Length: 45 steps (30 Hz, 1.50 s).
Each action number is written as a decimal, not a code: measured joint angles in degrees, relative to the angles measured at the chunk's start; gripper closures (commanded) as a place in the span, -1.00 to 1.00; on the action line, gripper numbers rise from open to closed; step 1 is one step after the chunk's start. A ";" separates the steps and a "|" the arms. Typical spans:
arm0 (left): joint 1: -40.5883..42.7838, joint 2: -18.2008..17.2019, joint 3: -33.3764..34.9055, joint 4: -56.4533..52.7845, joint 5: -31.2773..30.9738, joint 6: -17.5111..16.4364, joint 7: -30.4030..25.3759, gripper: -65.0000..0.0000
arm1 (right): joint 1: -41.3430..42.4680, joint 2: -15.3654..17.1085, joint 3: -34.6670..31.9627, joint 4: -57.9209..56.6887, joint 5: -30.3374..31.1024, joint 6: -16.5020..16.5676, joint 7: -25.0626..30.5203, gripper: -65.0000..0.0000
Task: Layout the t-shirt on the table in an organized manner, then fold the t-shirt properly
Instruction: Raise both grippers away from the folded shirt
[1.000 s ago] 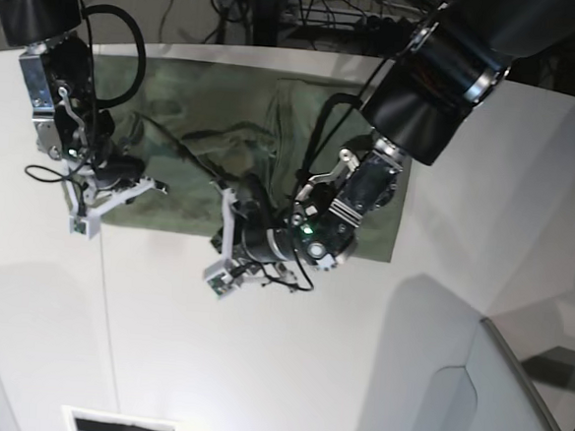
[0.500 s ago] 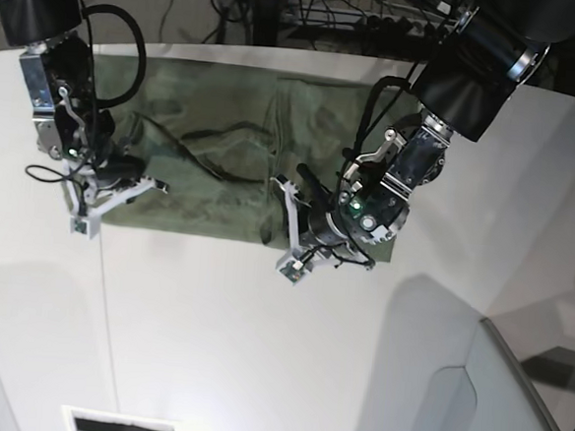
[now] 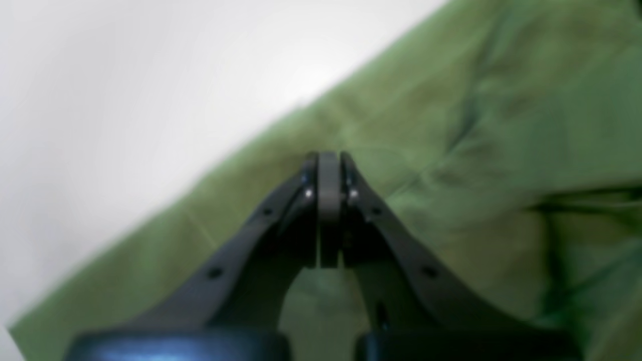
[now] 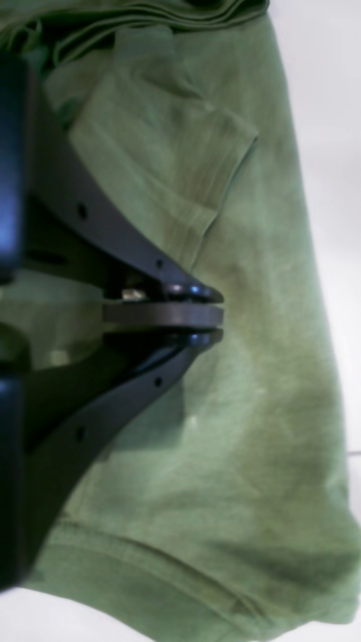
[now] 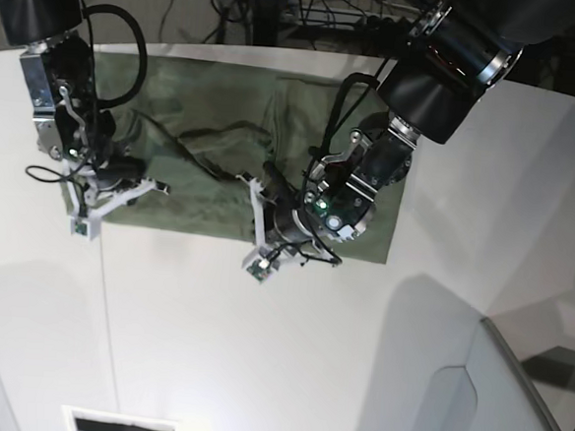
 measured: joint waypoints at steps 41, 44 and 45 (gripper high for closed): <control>31.71 -14.84 -65.11 18.40 -0.15 -31.26 -1.14 1.00 | -4.79 0.98 42.82 -7.13 20.46 18.21 -28.85 -1.00; 31.76 -14.95 -67.08 17.68 -0.02 -30.99 -1.03 1.00 | -4.76 1.11 42.84 -10.36 21.92 24.30 -28.26 -0.99; 31.89 -14.97 -67.58 17.49 -0.02 -31.04 -0.87 1.00 | -4.74 1.16 42.82 -11.61 22.73 25.38 -28.09 -0.99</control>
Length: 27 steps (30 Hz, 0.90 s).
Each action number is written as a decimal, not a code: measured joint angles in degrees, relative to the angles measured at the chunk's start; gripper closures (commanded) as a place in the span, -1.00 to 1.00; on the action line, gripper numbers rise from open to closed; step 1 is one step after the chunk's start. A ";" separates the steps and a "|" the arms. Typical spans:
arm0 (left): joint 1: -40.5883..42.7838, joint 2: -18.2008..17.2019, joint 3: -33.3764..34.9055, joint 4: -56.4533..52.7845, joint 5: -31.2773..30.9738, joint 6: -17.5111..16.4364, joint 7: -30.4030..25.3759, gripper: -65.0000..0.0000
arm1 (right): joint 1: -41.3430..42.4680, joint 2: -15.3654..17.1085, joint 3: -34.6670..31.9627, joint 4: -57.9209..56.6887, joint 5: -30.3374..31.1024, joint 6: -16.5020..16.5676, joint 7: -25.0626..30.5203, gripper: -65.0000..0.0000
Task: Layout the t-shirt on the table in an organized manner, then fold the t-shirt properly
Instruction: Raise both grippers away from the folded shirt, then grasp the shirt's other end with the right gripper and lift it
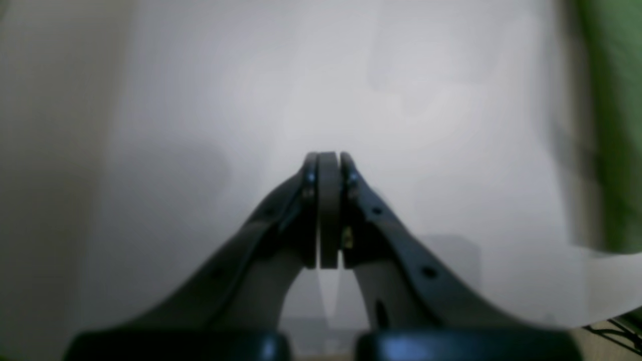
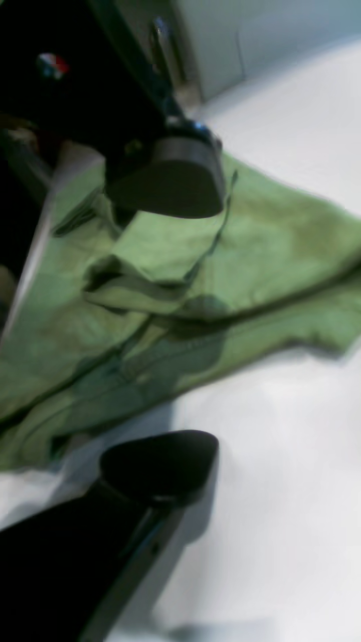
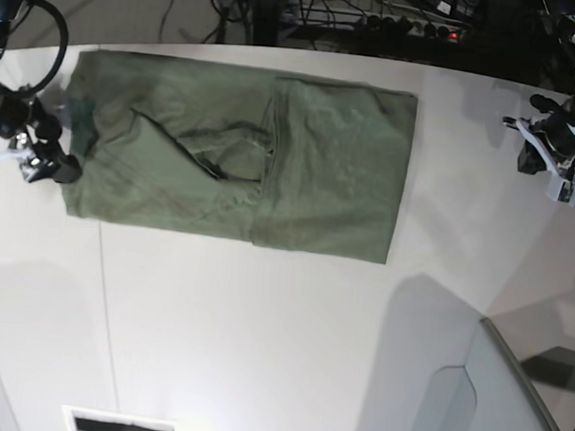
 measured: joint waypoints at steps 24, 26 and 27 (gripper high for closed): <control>-0.33 0.04 0.04 -2.34 -0.09 0.00 -0.22 1.00 | -2.86 1.95 -16.39 3.96 2.03 2.01 3.08 -0.97; -0.48 0.07 0.02 -3.23 0.11 0.00 -0.15 1.00 | -2.78 2.34 -17.66 4.04 1.92 1.97 3.54 -0.86; -0.83 0.02 0.04 -3.65 0.17 0.00 0.04 1.00 | -2.78 2.49 -18.18 4.04 1.53 1.95 4.04 -0.79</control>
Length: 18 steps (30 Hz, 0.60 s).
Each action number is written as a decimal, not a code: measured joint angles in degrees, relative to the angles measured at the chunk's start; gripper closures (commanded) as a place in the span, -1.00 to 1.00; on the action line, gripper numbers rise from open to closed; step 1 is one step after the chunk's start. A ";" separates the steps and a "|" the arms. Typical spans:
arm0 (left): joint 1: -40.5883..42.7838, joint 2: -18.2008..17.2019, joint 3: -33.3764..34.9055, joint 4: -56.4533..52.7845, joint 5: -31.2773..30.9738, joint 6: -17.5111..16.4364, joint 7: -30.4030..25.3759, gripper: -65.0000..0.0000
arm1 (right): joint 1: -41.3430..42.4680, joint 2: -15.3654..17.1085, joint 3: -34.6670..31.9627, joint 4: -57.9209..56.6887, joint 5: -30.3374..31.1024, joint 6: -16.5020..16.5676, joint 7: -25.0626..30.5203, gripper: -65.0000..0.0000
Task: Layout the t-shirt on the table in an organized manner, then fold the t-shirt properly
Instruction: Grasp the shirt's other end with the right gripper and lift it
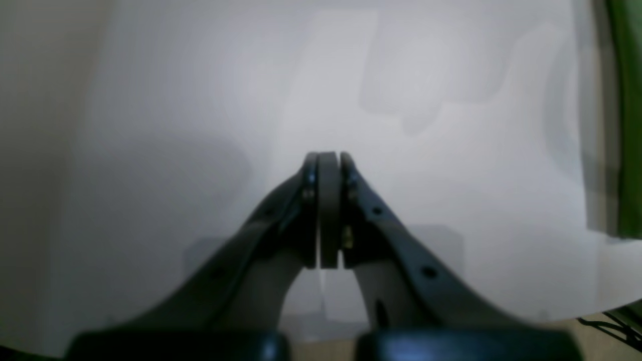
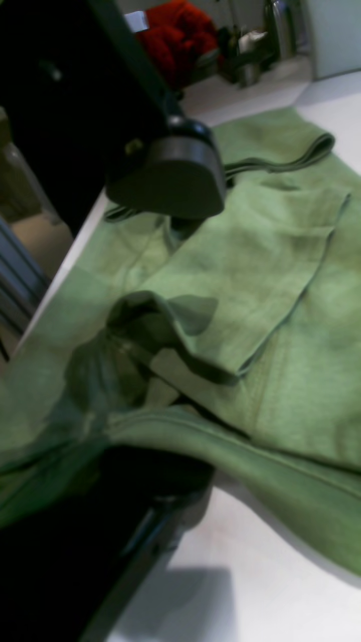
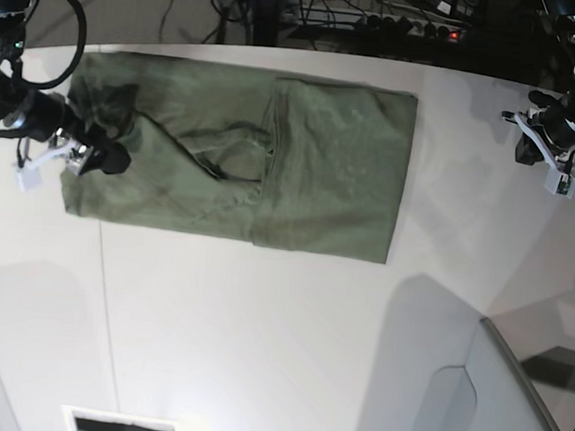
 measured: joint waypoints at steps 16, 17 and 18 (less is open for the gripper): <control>-0.85 0.04 0.11 -0.26 -0.24 0.00 -0.24 1.00 | 0.98 -2.58 -5.18 -0.11 1.79 0.28 -1.46 -0.67; -0.85 -0.02 0.09 -0.26 -0.07 0.02 -0.24 1.00 | 0.98 -2.58 -5.18 -0.11 1.84 0.28 -1.46 -0.67; -0.87 -0.02 0.09 -0.26 -0.07 0.02 -0.26 1.00 | 1.03 -2.54 -5.18 -0.13 2.08 0.31 -1.55 -0.64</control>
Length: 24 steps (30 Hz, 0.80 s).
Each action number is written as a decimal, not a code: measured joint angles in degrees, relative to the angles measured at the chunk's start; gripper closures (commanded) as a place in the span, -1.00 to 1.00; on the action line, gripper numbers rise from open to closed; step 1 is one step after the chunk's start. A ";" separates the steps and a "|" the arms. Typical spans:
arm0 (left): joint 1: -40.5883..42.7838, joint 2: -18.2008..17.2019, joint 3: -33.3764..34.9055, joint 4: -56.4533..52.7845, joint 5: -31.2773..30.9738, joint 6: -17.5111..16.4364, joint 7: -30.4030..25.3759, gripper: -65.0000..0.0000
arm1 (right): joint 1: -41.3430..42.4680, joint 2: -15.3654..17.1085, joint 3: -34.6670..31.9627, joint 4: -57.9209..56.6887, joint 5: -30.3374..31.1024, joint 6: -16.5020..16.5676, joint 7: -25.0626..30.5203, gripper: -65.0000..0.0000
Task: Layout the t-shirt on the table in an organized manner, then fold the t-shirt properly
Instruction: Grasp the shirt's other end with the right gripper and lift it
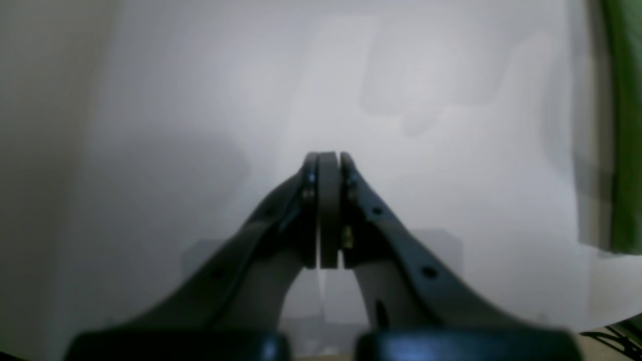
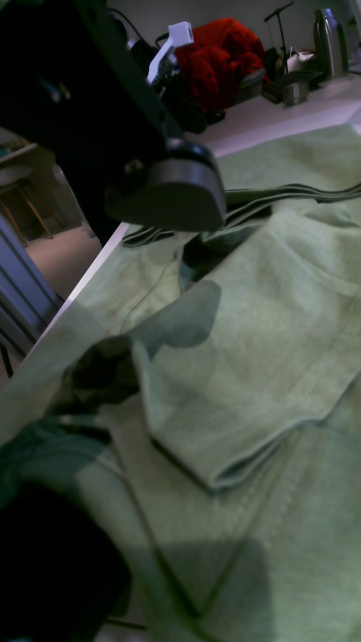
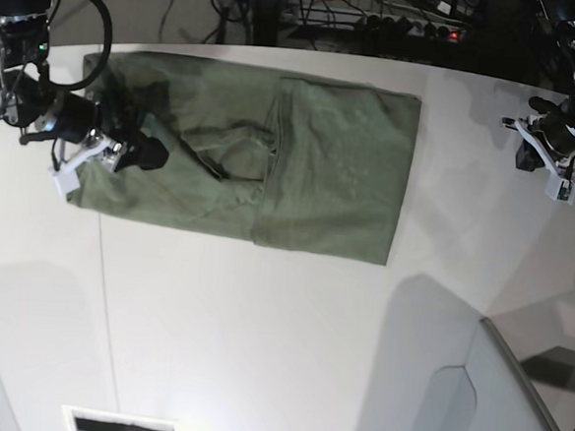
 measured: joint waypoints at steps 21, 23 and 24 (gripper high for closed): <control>0.46 0.83 -0.15 0.00 0.02 -0.02 0.00 1.00 | 7.10 0.00 -0.98 -7.48 -2.12 -10.71 -1.38 1.00; 0.46 0.83 -0.15 0.00 0.00 -0.02 -0.02 1.00 | 6.73 0.07 -1.14 -4.17 -5.95 -14.08 -0.15 1.00; 0.46 0.83 -0.15 0.00 0.04 -0.02 0.02 1.00 | 6.01 0.07 -1.14 -2.08 -7.58 -15.65 0.98 1.00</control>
